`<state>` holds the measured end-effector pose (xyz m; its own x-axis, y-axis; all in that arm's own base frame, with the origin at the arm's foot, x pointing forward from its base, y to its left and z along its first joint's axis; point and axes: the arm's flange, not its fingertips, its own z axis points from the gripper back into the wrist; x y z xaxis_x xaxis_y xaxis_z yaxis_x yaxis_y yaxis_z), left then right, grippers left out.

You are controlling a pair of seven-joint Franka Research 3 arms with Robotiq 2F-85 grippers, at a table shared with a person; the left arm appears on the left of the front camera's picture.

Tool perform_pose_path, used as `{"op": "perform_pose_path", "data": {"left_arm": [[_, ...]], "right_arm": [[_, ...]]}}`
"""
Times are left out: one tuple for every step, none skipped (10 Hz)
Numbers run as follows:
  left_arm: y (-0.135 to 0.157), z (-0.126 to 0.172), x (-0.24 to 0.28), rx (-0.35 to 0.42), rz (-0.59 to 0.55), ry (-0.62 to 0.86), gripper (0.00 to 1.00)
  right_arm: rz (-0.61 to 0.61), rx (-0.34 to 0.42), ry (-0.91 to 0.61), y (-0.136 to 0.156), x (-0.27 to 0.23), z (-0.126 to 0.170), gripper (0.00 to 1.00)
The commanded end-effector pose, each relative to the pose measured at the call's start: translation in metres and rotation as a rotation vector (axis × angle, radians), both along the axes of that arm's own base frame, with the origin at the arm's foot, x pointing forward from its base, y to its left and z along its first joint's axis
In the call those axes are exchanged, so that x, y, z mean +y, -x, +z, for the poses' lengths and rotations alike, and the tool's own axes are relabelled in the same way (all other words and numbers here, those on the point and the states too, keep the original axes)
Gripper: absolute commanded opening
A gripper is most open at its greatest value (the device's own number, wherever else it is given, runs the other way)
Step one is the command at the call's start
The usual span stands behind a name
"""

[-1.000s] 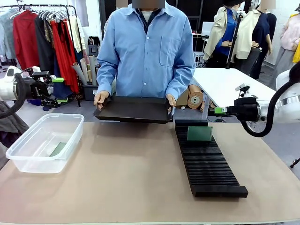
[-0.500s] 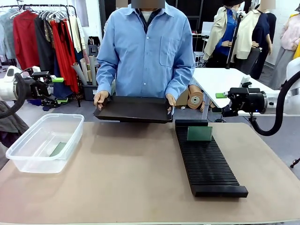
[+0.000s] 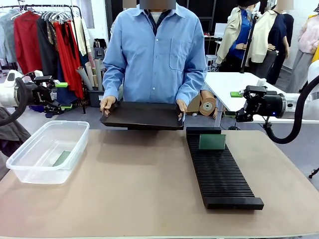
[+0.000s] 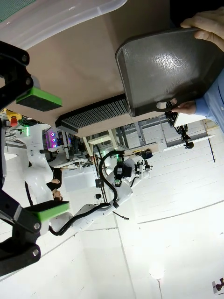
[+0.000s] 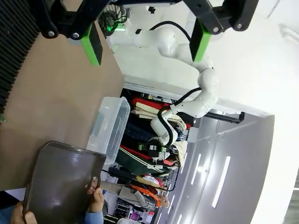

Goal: Sort PCBs into racks and boxes based on the side picked up.
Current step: If the short side of the Blank PCB is picked up, insert it into the PCB Rack ; if the long side is picked up, place it in the Organizing box.

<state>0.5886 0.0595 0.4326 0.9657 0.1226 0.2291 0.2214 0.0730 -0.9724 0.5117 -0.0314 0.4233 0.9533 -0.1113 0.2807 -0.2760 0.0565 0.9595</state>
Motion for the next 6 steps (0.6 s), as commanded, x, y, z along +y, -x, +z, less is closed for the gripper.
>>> {"op": "perform_pose_path", "data": {"left_arm": [[0.0012,0.0029,0.0005,0.004,-0.002,-0.001,1.00],[0.0012,0.0029,0.0005,0.004,-0.002,-0.001,1.00],[0.0012,0.0029,0.0005,0.004,-0.002,-0.001,1.00],[0.0012,0.0029,0.0005,0.004,-0.002,-0.001,1.00],[0.0012,0.0029,0.0005,0.004,-0.002,-0.001,1.00],[0.0012,0.0029,0.0005,0.004,-0.002,-0.001,1.00]], "right_arm": [[-0.007,-0.024,0.016,-0.0007,-0.0008,0.0011,1.00],[-0.007,-0.024,0.016,-0.0007,-0.0008,0.0011,1.00],[-0.007,-0.024,0.016,-0.0007,-0.0008,0.0011,1.00],[-0.007,-0.024,0.016,-0.0007,-0.0008,0.0011,1.00],[-0.007,-0.024,0.016,-0.0007,-0.0008,0.0011,1.00],[-0.007,-0.024,0.016,-0.0007,-0.0008,0.0011,1.00]]}}
